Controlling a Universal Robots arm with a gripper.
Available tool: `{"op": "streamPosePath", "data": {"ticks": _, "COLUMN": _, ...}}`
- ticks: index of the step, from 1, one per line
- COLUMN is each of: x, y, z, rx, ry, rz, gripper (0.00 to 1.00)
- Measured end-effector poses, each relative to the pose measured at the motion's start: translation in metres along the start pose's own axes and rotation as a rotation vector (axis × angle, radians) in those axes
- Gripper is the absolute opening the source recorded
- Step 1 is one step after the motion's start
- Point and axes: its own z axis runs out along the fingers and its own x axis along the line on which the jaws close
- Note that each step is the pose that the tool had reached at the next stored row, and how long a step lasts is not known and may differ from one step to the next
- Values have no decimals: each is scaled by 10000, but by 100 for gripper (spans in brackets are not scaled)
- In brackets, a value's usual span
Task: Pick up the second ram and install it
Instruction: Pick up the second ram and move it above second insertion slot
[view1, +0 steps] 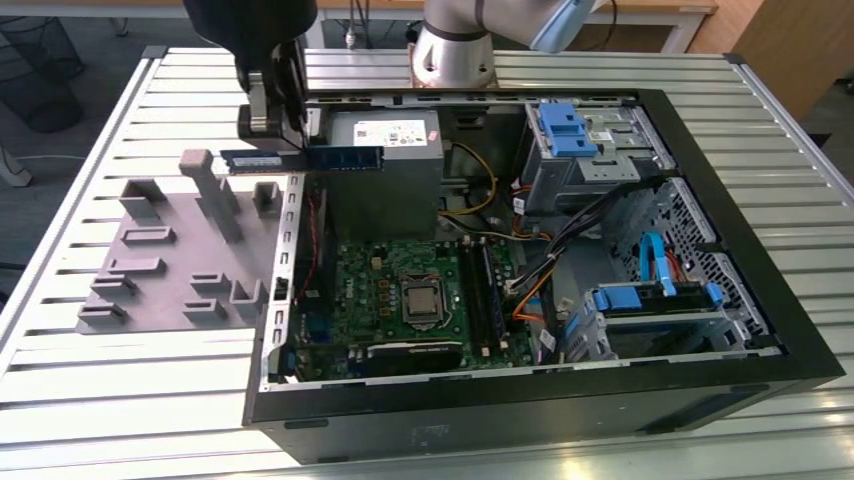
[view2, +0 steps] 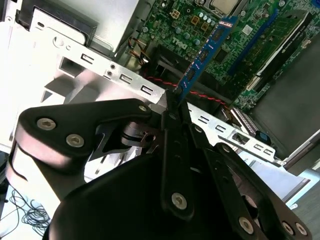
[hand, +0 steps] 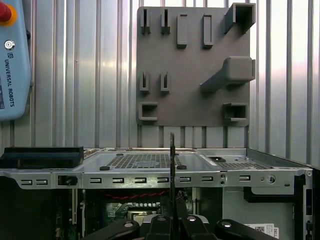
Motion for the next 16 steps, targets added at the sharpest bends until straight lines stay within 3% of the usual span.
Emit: {"op": "streamPosePath", "data": {"ticks": 16, "x": 0, "y": -124, "z": 1, "rx": -1, "ry": 1, "rz": 0, "gripper": 14}}
